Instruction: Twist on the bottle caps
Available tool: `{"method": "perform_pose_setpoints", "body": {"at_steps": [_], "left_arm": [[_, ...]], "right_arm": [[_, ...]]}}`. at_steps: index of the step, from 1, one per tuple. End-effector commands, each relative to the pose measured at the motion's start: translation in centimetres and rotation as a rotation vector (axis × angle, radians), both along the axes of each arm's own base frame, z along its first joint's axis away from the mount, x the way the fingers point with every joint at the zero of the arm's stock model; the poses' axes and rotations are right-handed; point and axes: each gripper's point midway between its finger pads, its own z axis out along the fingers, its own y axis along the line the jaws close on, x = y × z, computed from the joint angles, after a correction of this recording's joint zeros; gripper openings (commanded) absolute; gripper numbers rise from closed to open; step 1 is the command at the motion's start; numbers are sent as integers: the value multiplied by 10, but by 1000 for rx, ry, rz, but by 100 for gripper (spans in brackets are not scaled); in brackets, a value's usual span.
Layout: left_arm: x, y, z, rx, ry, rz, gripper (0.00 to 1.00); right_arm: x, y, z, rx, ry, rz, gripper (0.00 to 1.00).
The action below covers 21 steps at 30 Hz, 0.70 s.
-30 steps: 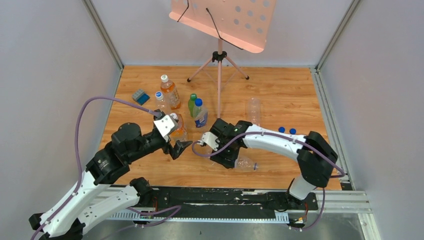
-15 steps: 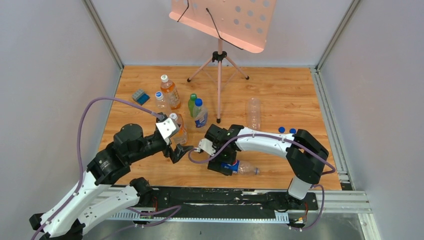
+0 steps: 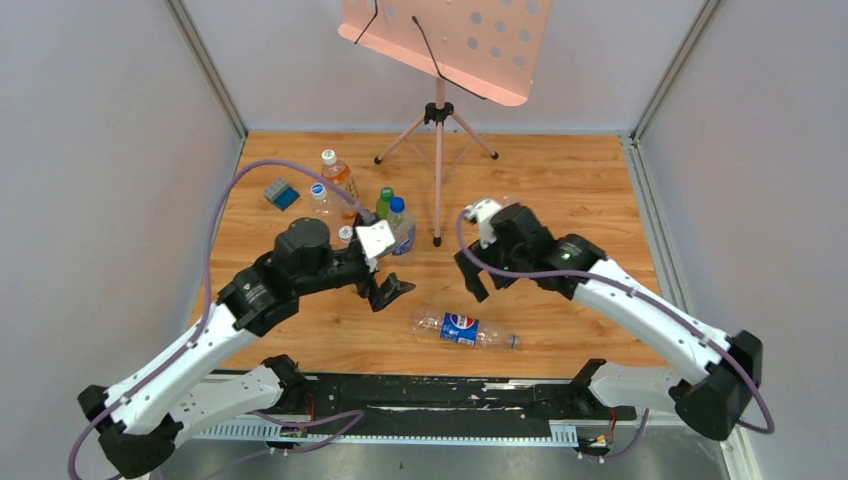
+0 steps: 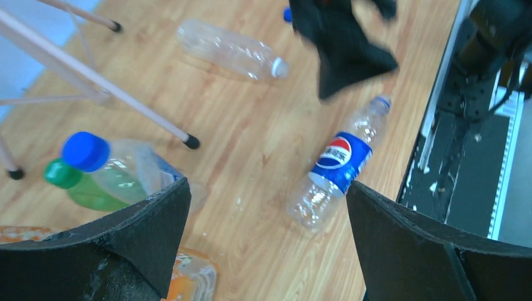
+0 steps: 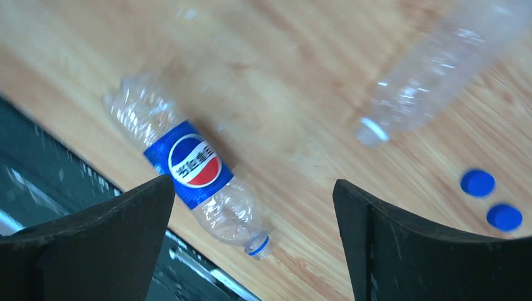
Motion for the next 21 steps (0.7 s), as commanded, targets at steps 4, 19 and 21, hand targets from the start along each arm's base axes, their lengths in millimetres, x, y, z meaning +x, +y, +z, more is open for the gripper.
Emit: {"method": "perform_pose_setpoints", "body": {"at_steps": [4,19,21], "left_arm": [[-3,-39,-52,181,12,-183,100],[-31,-135,-150,412,-3,-548,100],[-33,-144,-164,433,12,-578,100]], "right_arm": [[41,-57,31,282,-25,-582,100],[33,-130,68,516,-246,-955,100],[29,-134,70,535,-262,-955,100]]}}
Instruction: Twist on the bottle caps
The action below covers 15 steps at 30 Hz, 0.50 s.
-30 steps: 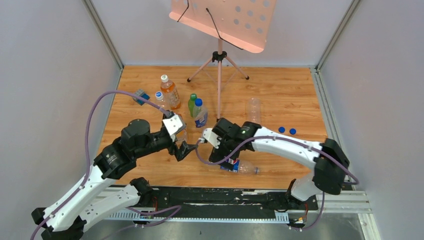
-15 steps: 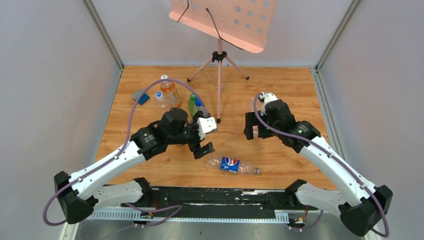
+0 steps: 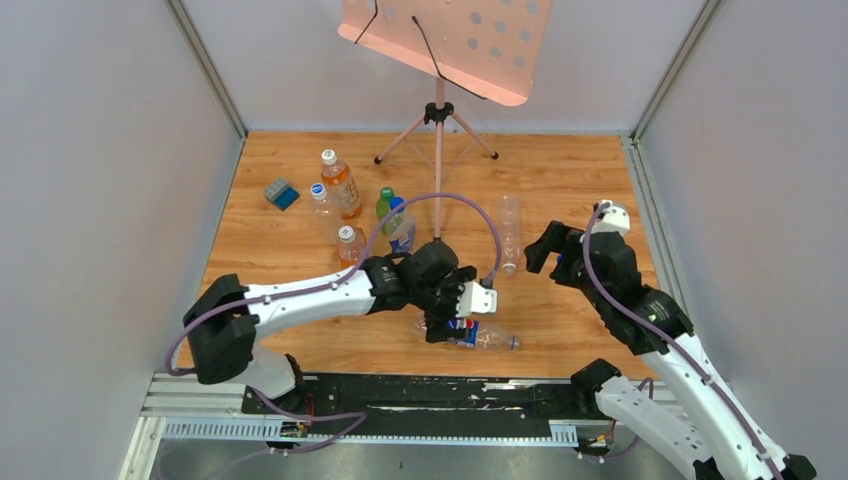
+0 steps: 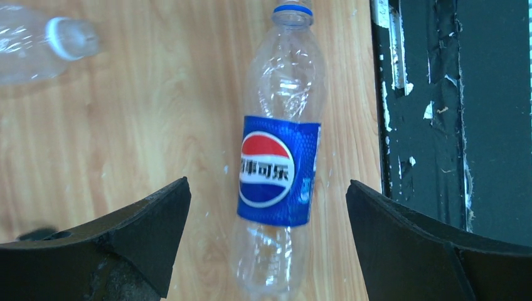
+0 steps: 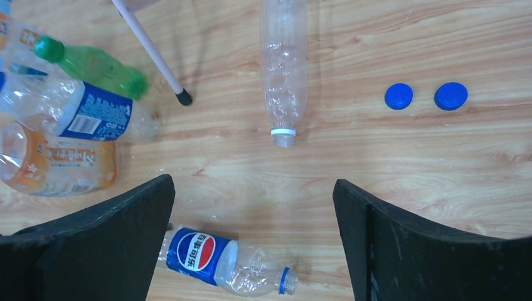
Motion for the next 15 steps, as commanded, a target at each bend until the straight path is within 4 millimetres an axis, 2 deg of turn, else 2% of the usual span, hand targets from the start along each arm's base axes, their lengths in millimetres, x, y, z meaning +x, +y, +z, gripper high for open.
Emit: {"method": "perform_pose_setpoints", "body": {"at_steps": [1,2,3,4,8,15], "left_arm": [[0,-36,5,-50,-48,-110,100],[0,-40,-7,-22,-40,-118,100],[2,-44,-8,-19,-48,-121,100],[4,-46,-20,9,-37,-122,100],[8,-57,-37,72,-42,-141,100],[5,-50,-74,176,-20,-178,99]], "right_arm": [[0,-12,10,43,-75,-75,100],[-2,-13,12,51,-85,-73,100],[-4,-14,13,57,-95,-71,100],[-6,-15,15,62,-105,-69,100],[-8,-20,13,56,-124,-82,100],[-7,-25,4,41,-119,-108,100]]}}
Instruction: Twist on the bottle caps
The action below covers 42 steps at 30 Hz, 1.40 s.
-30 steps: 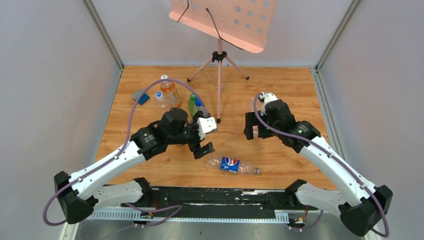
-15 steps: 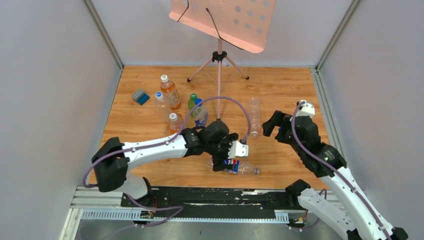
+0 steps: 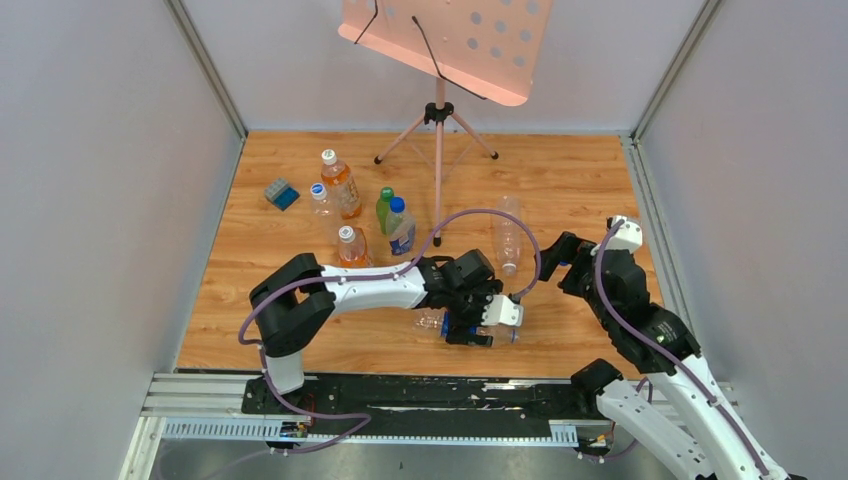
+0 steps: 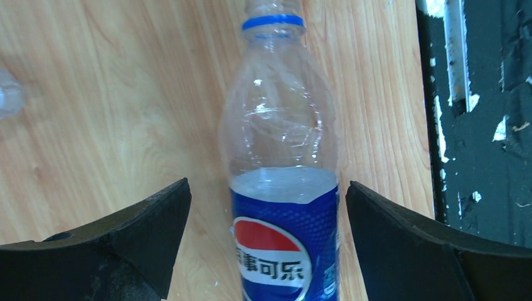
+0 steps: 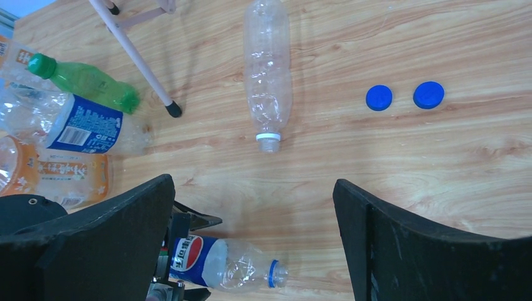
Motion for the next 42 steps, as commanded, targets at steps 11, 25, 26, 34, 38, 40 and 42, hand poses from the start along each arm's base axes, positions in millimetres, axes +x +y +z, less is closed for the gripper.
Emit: {"method": "perform_pose_setpoints", "body": {"at_steps": [11,25,26,34,38,40,42], "left_arm": [[3,-2,-21,45,-21,2,82],[23,5,27,-211,-78,285,58],[23,8,26,-224,-65,310,58],[24,23,87,-553,23,475,46],[15,29,112,-720,83,503,38],[12,32,120,-781,115,516,35],[8,33,128,-840,142,516,33]], "right_arm": [[10,-1,-2,-39,-4,-14,100],[19,-1,20,-206,1,69,98],[23,-4,21,-218,2,49,98],[57,-22,1,-228,149,-20,99],[76,-38,-24,-174,242,-69,100],[86,-51,-36,-140,274,-117,100],[95,-61,-46,-110,292,-160,99]]}}
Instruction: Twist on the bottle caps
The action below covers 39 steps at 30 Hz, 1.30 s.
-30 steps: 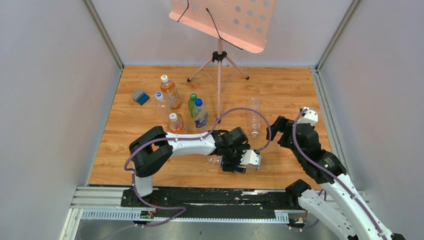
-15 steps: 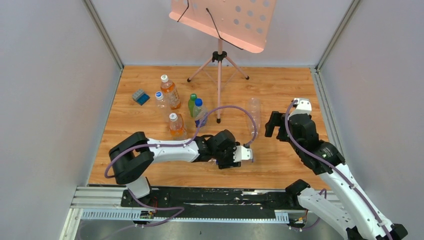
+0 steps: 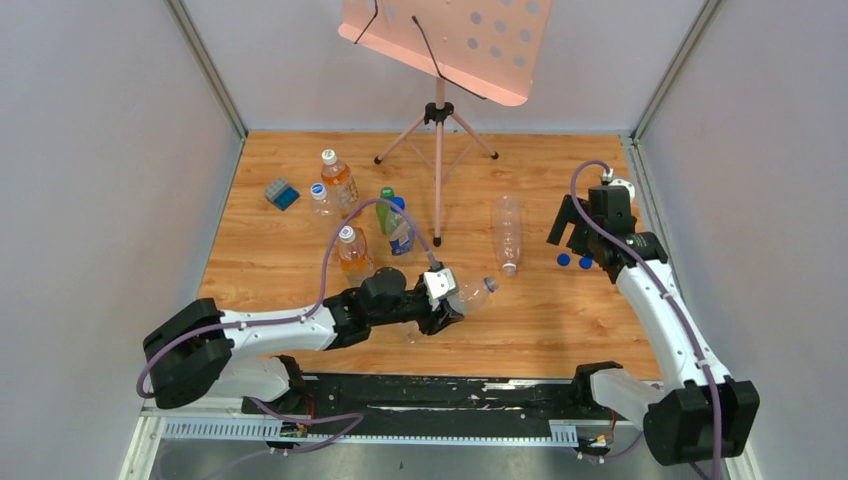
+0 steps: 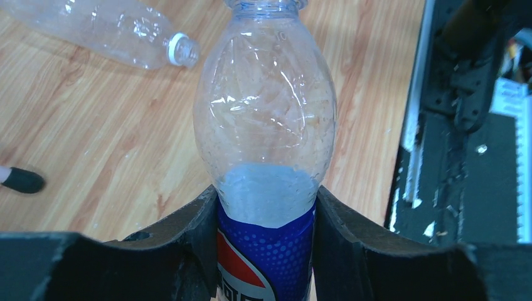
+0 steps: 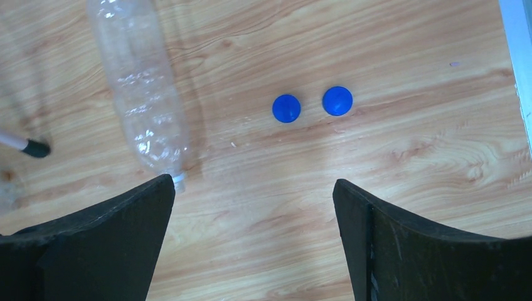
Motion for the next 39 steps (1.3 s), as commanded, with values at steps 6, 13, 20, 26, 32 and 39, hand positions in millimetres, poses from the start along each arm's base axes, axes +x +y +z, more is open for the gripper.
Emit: {"method": "perform_pose_setpoints", "body": {"at_steps": [6,13,20,26,32,39], "left_arm": [[-10,-13,67,-443,49,4,30],[-18,-18,62,-481,79,-39,30],[-21,-11,59,-523,53,-39,25],[-19,-12,56,-524,71,-29,25],[-18,-12,55,-523,79,-20,24],[-20,-12,55,-519,81,-30,28]], "right_arm": [[40,-23,-36,124,28,-125,90],[47,-38,-86,130,156,-182,71],[55,-39,-114,161,227,-182,55],[60,-34,-129,179,276,-165,49],[61,-38,-141,156,307,-166,47],[66,-38,-149,151,320,-153,46]]}}
